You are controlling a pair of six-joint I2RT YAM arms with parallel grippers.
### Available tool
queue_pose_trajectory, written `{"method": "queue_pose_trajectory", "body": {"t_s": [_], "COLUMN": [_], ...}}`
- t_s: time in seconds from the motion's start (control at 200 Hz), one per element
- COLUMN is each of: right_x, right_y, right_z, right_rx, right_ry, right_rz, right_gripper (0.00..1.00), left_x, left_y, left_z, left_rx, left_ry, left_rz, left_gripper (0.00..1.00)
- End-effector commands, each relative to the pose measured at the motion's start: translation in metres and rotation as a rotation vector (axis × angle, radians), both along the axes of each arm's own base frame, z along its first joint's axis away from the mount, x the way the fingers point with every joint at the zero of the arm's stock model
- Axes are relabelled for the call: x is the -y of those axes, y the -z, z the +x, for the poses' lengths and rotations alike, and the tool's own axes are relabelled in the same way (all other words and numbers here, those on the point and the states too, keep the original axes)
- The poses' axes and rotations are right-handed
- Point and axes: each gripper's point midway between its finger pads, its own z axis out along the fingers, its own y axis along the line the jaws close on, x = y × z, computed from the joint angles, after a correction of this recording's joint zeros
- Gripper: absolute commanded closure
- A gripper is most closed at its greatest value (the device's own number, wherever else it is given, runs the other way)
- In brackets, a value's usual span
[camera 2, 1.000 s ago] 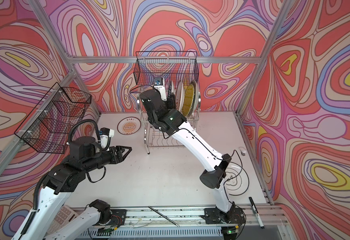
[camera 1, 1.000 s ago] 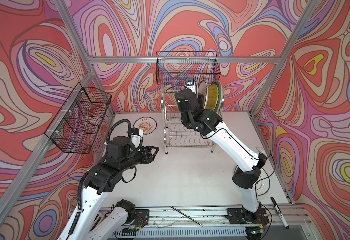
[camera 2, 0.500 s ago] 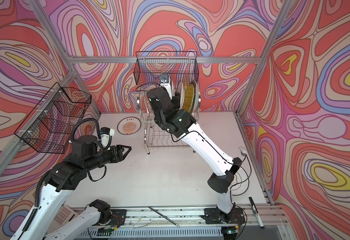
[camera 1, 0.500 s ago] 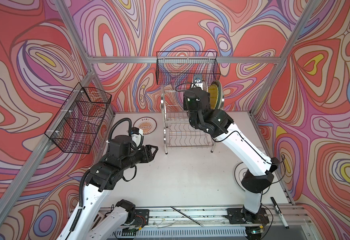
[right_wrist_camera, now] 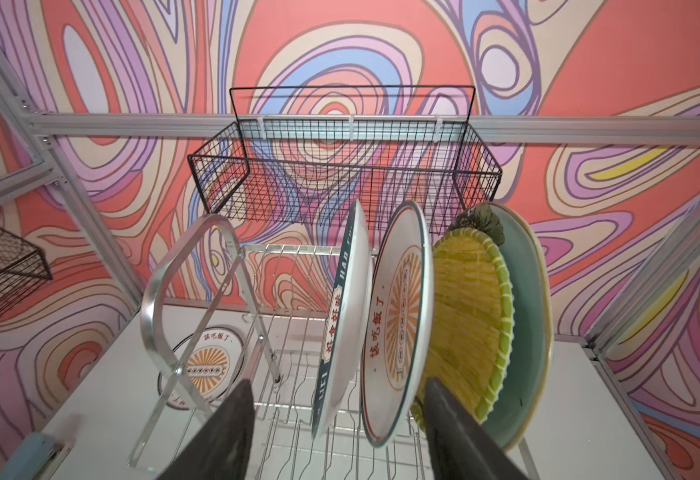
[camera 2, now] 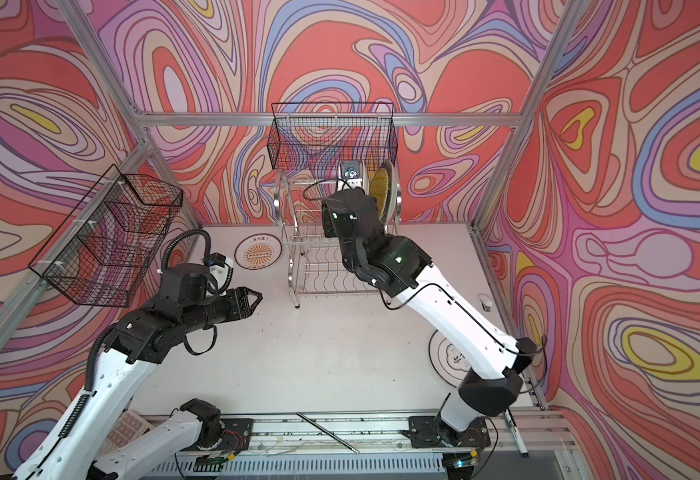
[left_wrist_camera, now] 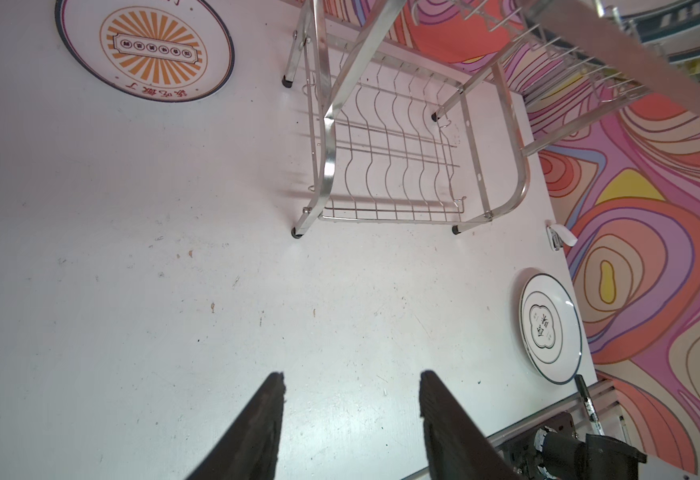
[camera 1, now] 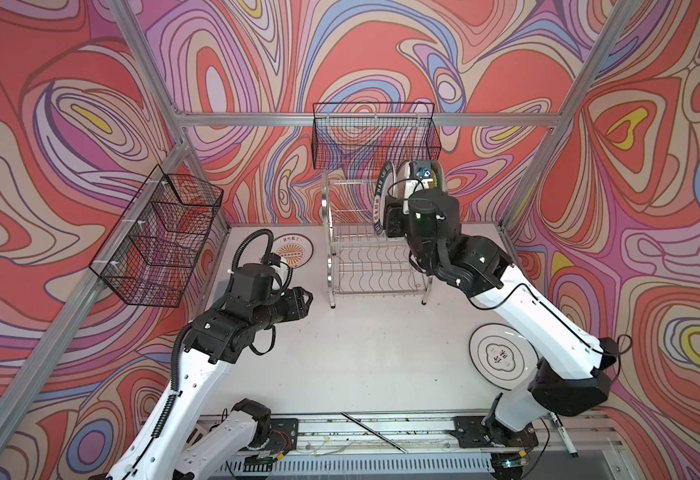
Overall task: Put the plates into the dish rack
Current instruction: 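Draw the right gripper back to the teal-rimmed plate while the left gripper advances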
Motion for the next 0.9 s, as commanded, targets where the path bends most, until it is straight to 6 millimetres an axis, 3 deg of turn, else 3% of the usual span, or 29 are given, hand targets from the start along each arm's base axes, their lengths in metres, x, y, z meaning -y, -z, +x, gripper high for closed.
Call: {"method": "queue_pose_trajectory", "body": {"t_s": [0.0, 0.16, 0.295, 0.496, 0.651, 0.806, 0.896], "right_x": [-0.001, 0.003, 0.007, 0.013, 0.005, 0.000, 0.011], "right_y": [-0.004, 0.021, 0.056, 0.130, 0.181, 0.210, 0.225], "right_z": [-0.015, -0.035, -0.054, -0.071, -0.081, -0.092, -0.094], "right_rx": [0.005, -0.023, -0.068, -0.229, -0.349, -0.391, -0.417], "right_ry": [-0.088, -0.176, -0.252, -0.277, -0.313, -0.350, -0.300], "right_rz": [0.050, 0.019, -0.001, -0.020, 0.020, 0.107, 0.133], "right_gripper": [0.34, 0.34, 0.34, 0.35, 0.38, 0.40, 0.39], "left_x": [-0.008, -0.017, -0.022, -0.032, -0.042, -0.049, -0.052], "left_y": [0.005, 0.026, 0.045, 0.075, 0.090, 0.104, 0.109], "left_z": [0.001, 0.010, 0.017, 0.038, 0.058, 0.079, 0.088], "left_rx": [-0.032, -0.094, -0.150, -0.179, -0.197, -0.225, -0.241], "left_ry": [-0.032, -0.067, -0.083, -0.111, -0.139, -0.160, -0.172], "left_rz": [0.054, 0.140, 0.212, 0.315, 0.394, 0.409, 0.399], "left_gripper": [0.44, 0.44, 0.44, 0.43, 0.43, 0.44, 0.44]}}
